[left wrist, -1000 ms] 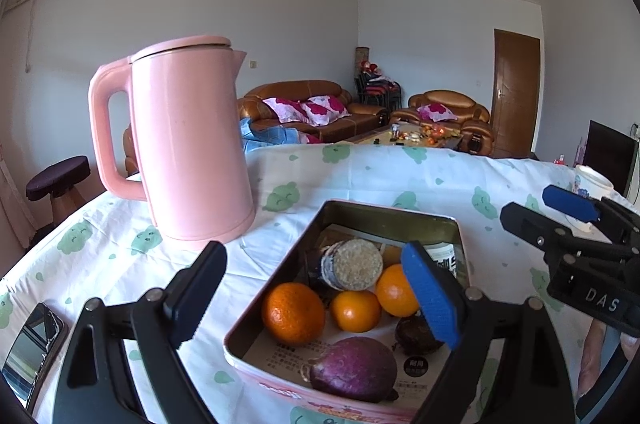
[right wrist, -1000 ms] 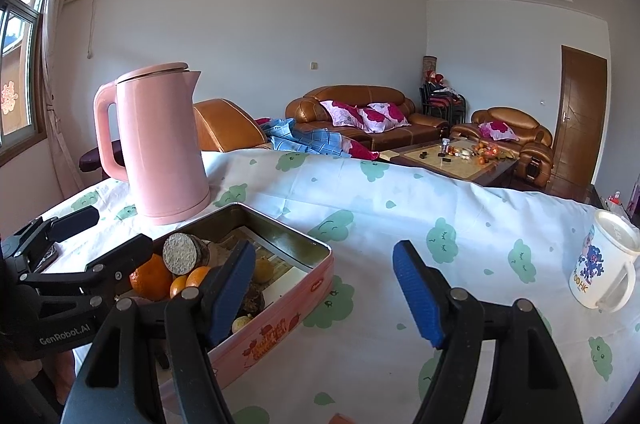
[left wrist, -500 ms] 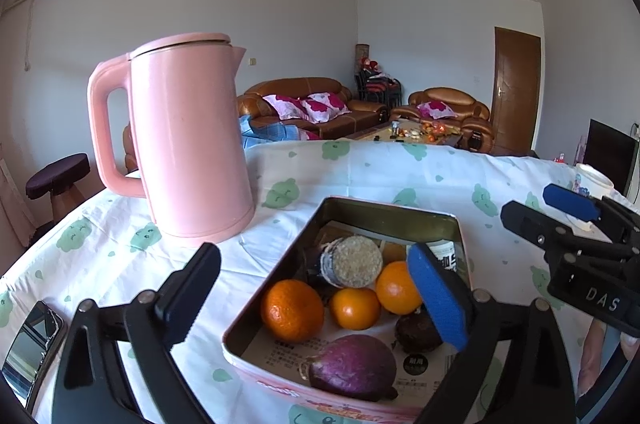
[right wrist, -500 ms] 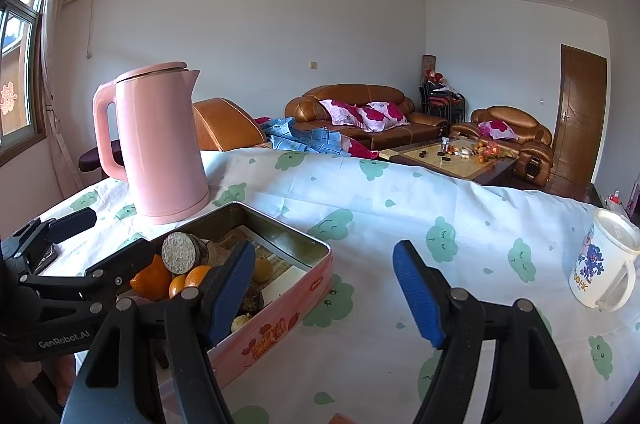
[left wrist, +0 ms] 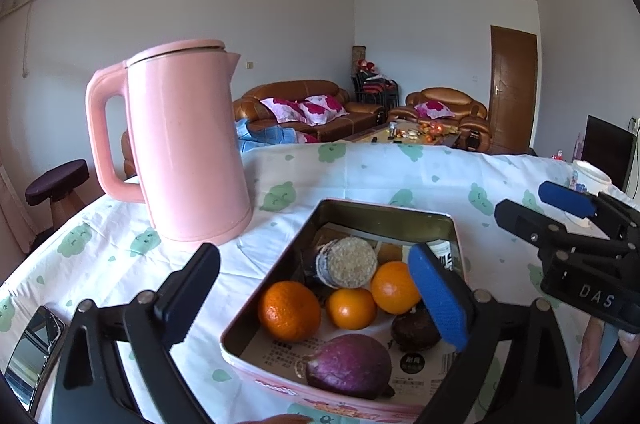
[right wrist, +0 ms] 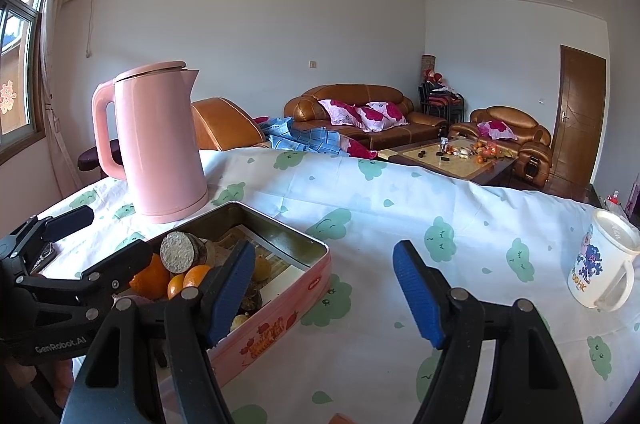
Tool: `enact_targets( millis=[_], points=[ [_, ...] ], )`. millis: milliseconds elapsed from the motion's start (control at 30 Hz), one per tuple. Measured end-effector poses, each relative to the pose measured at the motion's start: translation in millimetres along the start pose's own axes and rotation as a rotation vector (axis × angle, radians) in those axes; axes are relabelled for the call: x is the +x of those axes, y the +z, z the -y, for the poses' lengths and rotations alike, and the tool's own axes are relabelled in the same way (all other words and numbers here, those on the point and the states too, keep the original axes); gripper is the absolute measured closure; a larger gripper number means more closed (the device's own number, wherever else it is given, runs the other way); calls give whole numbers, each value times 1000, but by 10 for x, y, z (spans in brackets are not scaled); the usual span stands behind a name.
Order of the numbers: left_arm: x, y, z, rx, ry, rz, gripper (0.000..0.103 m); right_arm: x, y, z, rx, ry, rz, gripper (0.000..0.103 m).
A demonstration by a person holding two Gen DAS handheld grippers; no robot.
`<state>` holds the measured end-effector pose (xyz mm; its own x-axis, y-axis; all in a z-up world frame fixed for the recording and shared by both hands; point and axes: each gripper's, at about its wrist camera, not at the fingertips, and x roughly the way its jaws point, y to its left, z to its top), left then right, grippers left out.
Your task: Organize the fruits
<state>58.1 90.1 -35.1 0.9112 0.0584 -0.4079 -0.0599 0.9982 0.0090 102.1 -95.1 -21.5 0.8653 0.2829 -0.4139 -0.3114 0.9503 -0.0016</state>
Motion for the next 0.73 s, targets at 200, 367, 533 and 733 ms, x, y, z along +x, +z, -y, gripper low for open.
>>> enact_targets(
  millis=[200,367,533,733],
  points=[
    [-21,-5,43,17,12,5,2,0,-2,4,0,-1,0,30],
    [13,-7,22,4,22,-11,0,5,1,1,-1,1,-4,30],
    [13,-11,15,5,28,-2,0,12,-6,10,-7,-1,-14,30],
    [1,-25,49,24,33,12,0,32,-4,5,-10,-4,-22,30]
  ],
)
